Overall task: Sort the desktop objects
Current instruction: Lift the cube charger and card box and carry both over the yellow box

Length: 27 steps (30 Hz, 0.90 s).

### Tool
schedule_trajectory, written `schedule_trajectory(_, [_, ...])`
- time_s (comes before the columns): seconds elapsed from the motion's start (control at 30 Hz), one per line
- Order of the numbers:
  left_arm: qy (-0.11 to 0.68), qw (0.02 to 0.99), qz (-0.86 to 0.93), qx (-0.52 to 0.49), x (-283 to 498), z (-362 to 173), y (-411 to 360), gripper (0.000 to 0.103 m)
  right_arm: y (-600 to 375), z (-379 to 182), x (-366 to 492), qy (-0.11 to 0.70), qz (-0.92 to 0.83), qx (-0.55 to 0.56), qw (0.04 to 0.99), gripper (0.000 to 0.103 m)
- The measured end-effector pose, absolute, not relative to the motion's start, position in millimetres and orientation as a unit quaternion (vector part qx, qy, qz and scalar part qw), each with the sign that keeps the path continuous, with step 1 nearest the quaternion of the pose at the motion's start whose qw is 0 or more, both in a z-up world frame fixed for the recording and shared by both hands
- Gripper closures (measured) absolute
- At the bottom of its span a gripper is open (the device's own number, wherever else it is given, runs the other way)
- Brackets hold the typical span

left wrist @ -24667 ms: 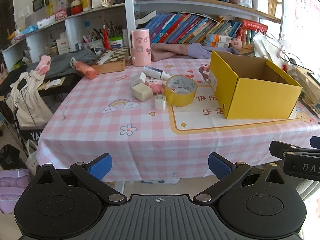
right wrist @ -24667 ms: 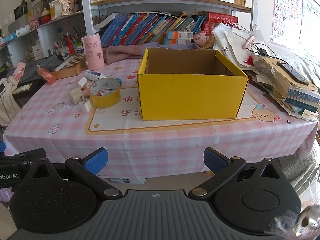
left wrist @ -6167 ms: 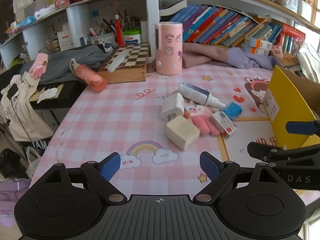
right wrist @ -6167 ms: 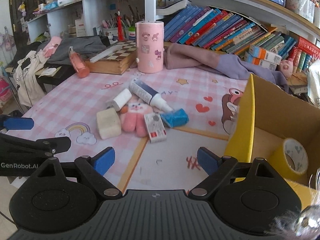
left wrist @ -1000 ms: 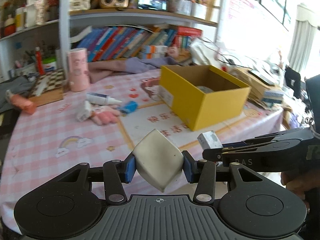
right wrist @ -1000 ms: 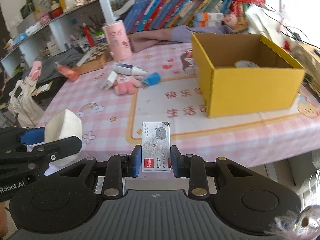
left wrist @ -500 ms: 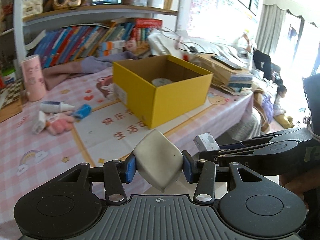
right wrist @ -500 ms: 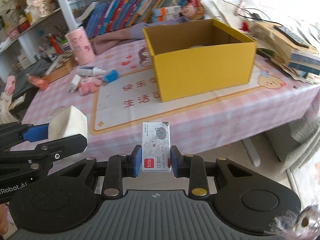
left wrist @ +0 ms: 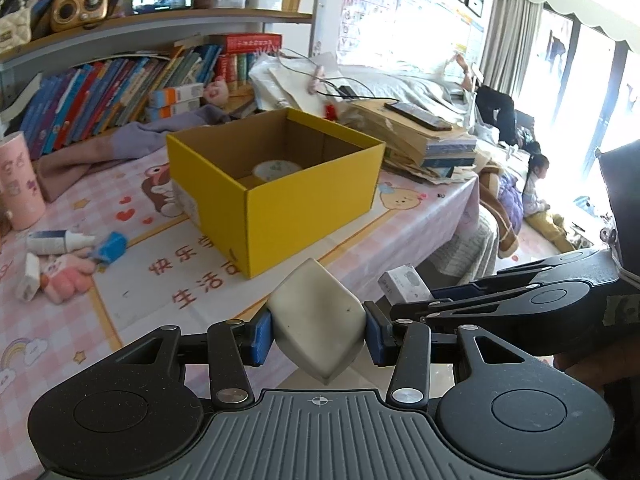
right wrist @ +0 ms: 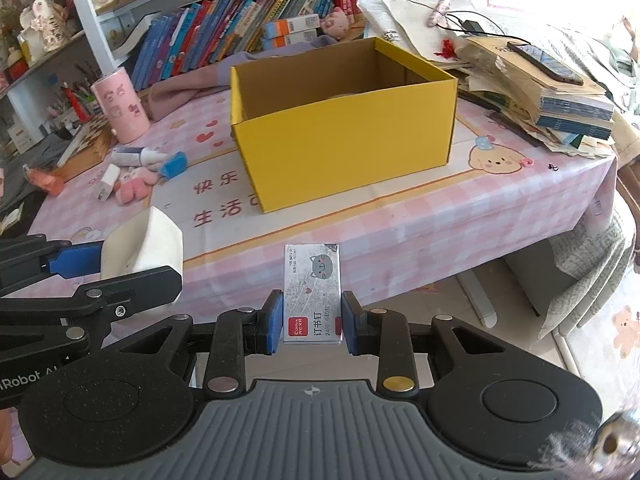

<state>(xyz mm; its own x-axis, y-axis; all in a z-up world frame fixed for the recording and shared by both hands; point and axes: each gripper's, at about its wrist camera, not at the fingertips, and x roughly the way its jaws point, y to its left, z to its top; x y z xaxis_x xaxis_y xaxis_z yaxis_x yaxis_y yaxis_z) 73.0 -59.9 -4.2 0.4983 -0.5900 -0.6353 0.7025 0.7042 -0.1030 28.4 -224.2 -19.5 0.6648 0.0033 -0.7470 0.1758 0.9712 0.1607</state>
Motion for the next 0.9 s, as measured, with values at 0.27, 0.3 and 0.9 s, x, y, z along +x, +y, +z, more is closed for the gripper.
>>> schedule_trajectory(0.27, [0.335,0.859,-0.375,0.098,83,-7,-83,0.059,-247,-24,38,0.407,-0.048,0.119,0.904,0.075])
schedule_trajectory(0.3, [0.336,0.859,-0.374,0.098,84,-7,-86,0.059,-250,-24,40,0.407,-0.048,0.12,0.904,0.075])
schedule_trajectory(0.9, [0.341,0.866,-0.357,0.074,121,-6,-151,0.06,-315,-22,92,0.415,-0.017,0.101,0.904,0.075])
